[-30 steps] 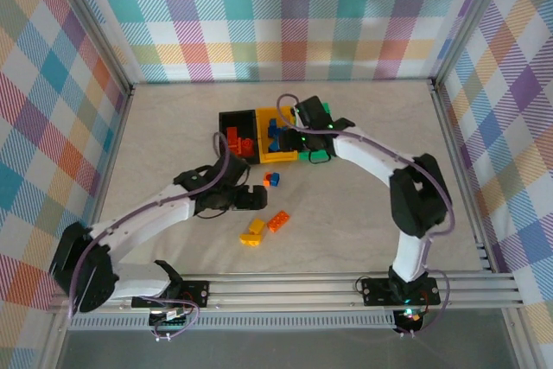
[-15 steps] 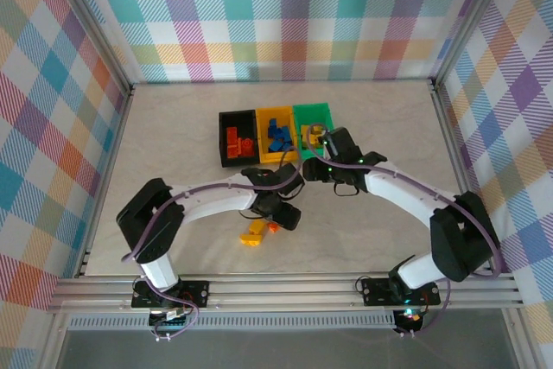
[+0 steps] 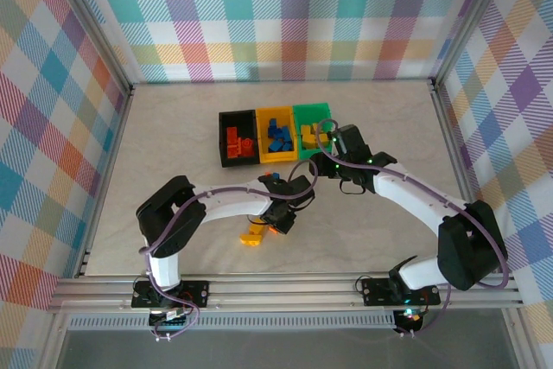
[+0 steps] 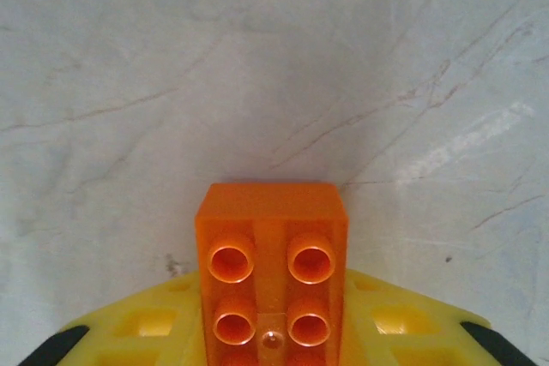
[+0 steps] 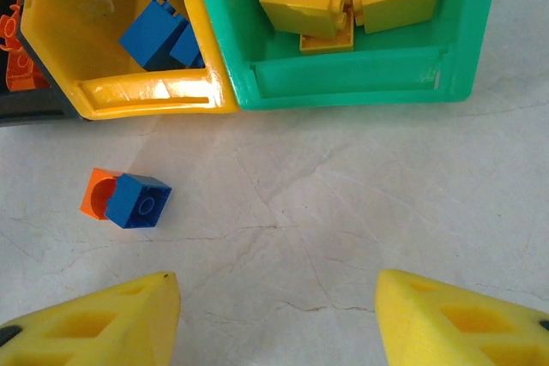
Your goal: Sort the legos into containers by color
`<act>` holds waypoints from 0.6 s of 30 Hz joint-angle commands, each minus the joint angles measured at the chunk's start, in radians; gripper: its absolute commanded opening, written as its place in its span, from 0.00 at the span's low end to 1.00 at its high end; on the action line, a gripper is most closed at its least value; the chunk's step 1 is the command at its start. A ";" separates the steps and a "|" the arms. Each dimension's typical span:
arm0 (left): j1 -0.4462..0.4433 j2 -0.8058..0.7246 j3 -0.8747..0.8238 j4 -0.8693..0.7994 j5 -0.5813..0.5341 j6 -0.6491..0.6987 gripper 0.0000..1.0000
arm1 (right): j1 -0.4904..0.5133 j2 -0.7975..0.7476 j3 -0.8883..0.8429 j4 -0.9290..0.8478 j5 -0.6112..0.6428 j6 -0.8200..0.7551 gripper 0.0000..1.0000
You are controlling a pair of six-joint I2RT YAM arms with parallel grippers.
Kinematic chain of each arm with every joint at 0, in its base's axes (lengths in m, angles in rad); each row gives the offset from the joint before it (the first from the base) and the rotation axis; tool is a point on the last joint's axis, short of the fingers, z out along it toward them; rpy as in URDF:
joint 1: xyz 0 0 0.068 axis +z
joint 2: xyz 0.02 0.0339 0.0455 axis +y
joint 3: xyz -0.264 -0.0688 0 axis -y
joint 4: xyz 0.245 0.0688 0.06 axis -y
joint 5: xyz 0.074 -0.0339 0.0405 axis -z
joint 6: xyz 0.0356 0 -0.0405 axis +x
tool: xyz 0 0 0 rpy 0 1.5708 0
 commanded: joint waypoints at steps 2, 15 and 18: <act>0.055 -0.152 -0.003 -0.009 -0.069 -0.035 0.32 | -0.008 -0.011 0.006 0.028 -0.002 0.002 0.62; 0.570 -0.146 0.173 0.129 -0.005 -0.087 0.34 | 0.011 0.014 -0.005 0.038 -0.044 0.004 0.62; 0.604 -0.055 0.277 0.119 -0.017 -0.090 0.34 | 0.012 0.009 -0.008 0.033 -0.045 0.005 0.62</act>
